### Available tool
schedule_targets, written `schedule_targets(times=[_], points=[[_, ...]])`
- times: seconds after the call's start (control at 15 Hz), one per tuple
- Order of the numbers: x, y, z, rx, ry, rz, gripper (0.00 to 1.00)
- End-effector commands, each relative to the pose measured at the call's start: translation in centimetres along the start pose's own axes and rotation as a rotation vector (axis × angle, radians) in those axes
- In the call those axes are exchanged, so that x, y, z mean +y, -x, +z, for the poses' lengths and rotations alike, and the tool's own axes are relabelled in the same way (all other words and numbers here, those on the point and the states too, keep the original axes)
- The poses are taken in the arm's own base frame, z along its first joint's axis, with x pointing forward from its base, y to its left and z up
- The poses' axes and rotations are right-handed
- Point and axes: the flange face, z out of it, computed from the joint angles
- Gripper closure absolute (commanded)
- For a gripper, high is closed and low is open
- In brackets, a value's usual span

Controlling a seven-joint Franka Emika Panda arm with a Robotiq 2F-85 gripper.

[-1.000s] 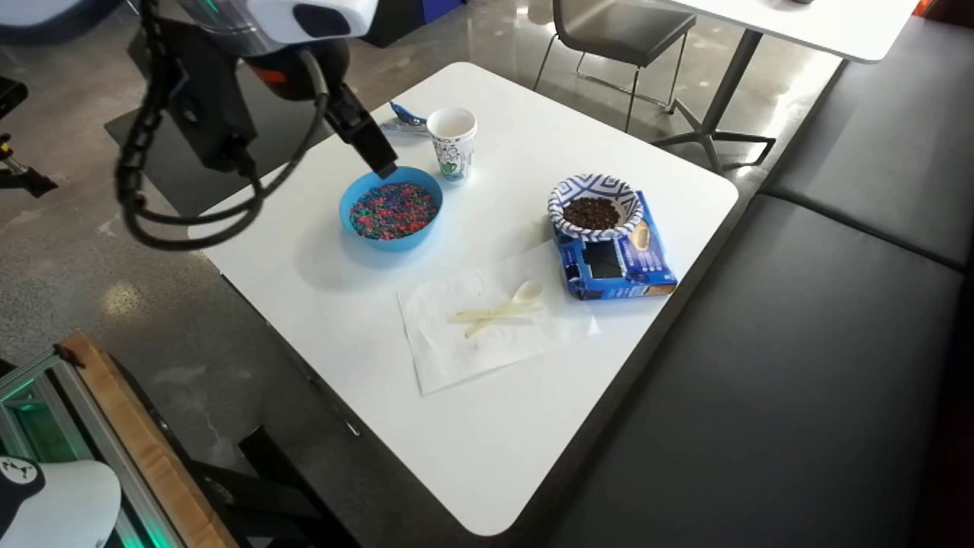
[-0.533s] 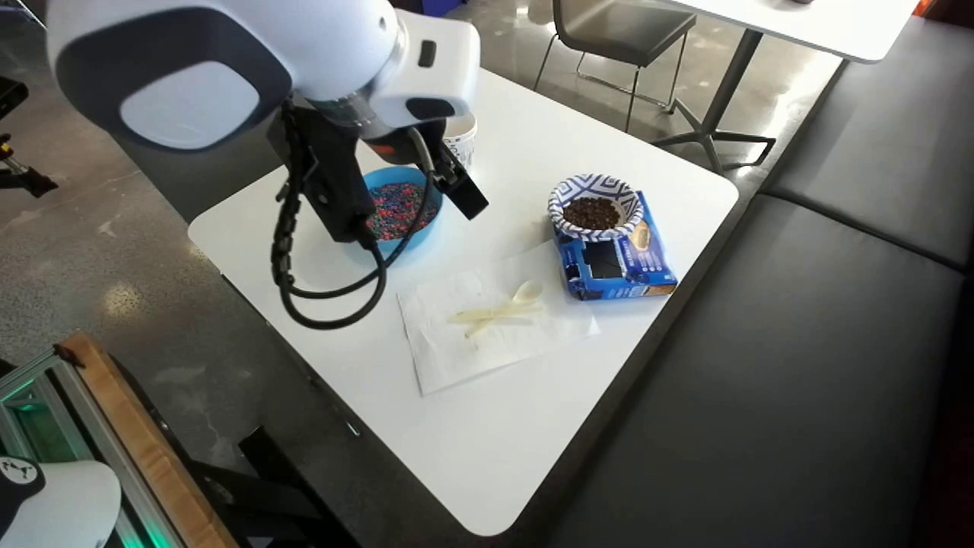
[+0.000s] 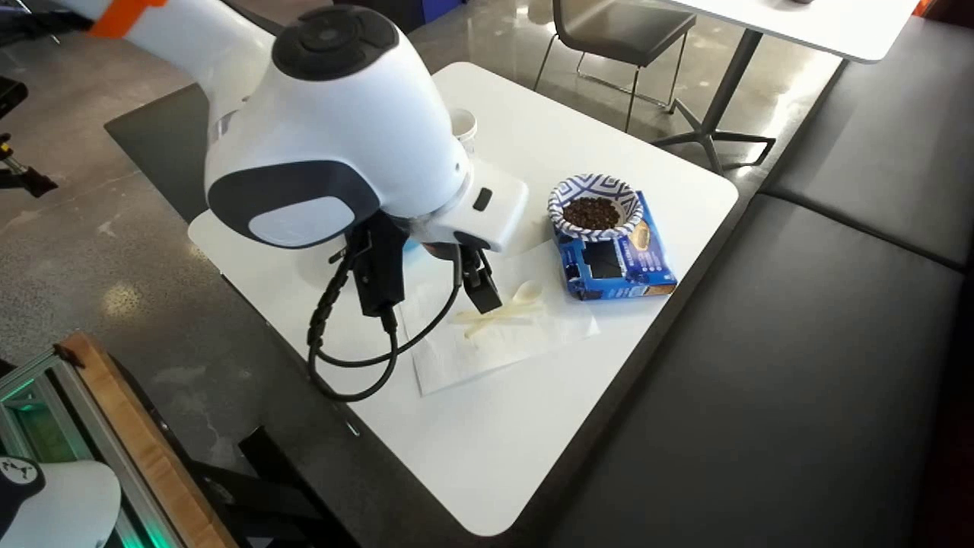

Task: Use the white spoon to place some cereal from the blue bowl into the coffee cup then put the spoon back on the napkin.

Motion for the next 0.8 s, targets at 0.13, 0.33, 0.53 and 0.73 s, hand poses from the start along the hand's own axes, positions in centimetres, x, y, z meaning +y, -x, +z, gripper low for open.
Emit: schedule_targets(times=[0.13,0.33,0.53,0.73], points=[[-0.5,-0.4,1.3,-0.01,-0.017,0.041,0.0],[-0.3,-0.5,1.0,-0.003,-0.017,0.044,0.0],[-0.2,-1.5,2.4,0.076,0.0,0.123,0.0],[0.7,-2.4,4.0,0.165,0.034,0.2,0.0]])
